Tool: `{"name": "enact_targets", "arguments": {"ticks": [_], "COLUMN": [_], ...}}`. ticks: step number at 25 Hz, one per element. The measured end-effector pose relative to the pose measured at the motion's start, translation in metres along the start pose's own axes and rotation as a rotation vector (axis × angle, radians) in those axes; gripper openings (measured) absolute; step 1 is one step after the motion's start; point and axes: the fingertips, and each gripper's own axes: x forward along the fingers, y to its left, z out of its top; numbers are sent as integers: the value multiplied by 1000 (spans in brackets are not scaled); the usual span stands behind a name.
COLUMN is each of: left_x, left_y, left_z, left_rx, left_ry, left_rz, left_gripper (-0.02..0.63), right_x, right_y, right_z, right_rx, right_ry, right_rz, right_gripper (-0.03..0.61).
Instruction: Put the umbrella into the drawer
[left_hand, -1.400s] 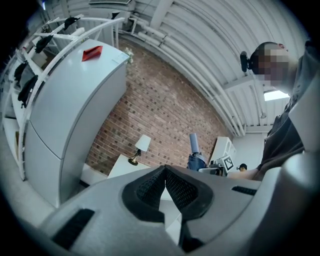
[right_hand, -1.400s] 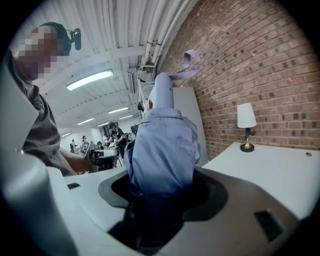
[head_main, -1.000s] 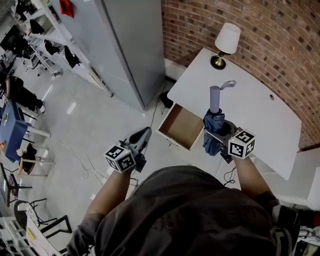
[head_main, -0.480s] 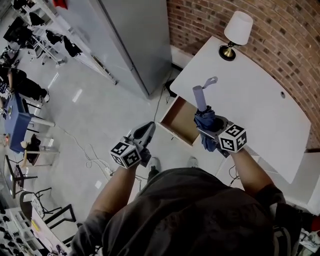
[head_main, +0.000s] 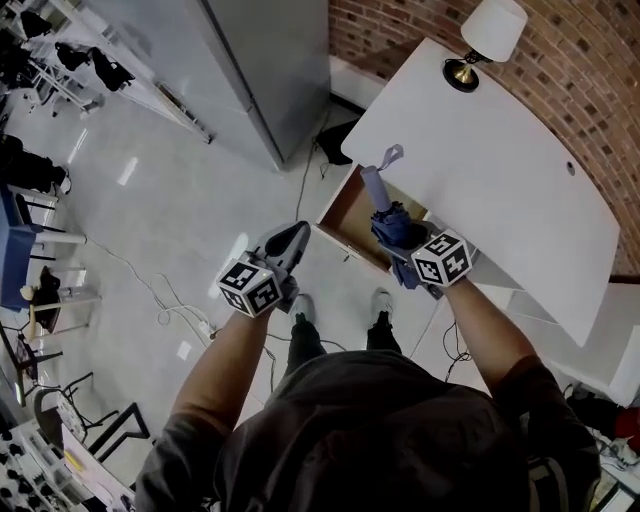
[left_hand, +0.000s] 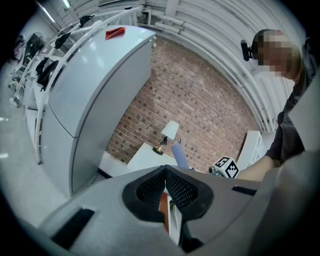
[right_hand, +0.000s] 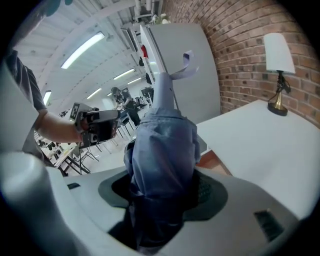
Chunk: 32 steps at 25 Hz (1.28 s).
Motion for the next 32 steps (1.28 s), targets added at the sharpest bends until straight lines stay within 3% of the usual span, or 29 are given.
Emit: {"name": "enact_targets", "arguments": {"ticks": [11, 25, 32], "left_x": [14, 23, 18], "left_y": [44, 100, 121], "left_z": [-72, -110, -124], "left_rx": [-43, -81, -86], "left_ry": [64, 43, 39], "left_rz": [5, 19, 22], "left_gripper": [3, 3, 3], "right_x": [83, 162, 192], "right_y": [-37, -84, -120], "right_z": [-62, -125, -144], "right_rx": [28, 123, 259], "right_ry": [148, 281, 352], "right_rz": [-40, -94, -197], "right_gripper": [255, 255, 255]}}
